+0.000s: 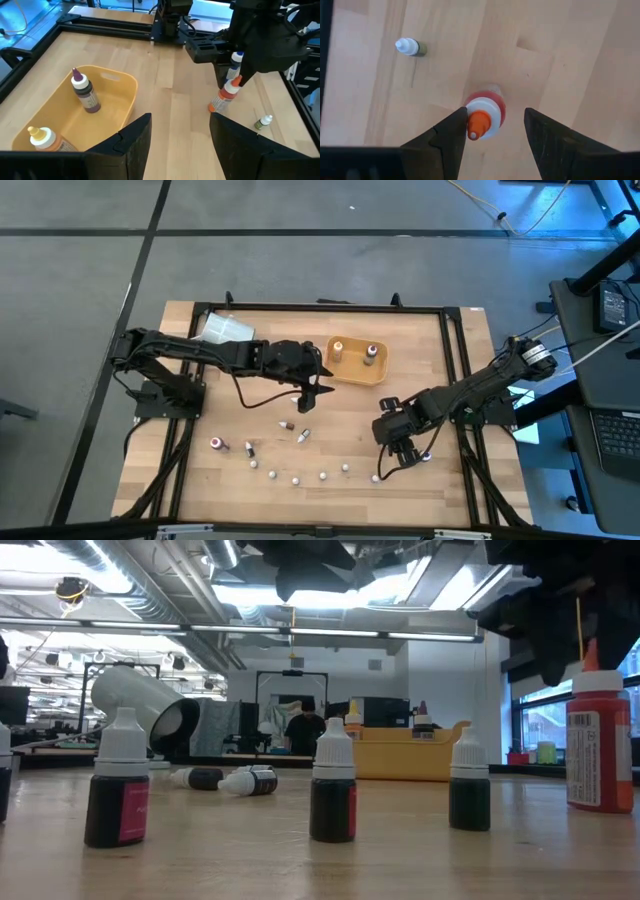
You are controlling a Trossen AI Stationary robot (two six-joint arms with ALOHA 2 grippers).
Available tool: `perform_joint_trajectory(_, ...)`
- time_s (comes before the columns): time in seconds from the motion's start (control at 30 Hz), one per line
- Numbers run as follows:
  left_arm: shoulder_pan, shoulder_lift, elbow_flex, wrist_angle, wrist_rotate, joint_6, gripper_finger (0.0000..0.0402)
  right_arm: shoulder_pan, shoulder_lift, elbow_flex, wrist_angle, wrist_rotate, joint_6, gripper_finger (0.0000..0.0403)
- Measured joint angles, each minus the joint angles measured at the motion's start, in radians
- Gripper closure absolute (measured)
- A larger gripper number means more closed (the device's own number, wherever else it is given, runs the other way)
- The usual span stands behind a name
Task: Pick & Place food coloring
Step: Put the large orange food coloring bottles into the yellow bin
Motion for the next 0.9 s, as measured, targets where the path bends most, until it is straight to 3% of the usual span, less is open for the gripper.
perform_joint_trajectory(0.9,0.000,0.001,0.000,0.000,-0.001,0.000,0.0206,0.037,0.000,-0.014,0.012,0.008,0.022,0.0203)
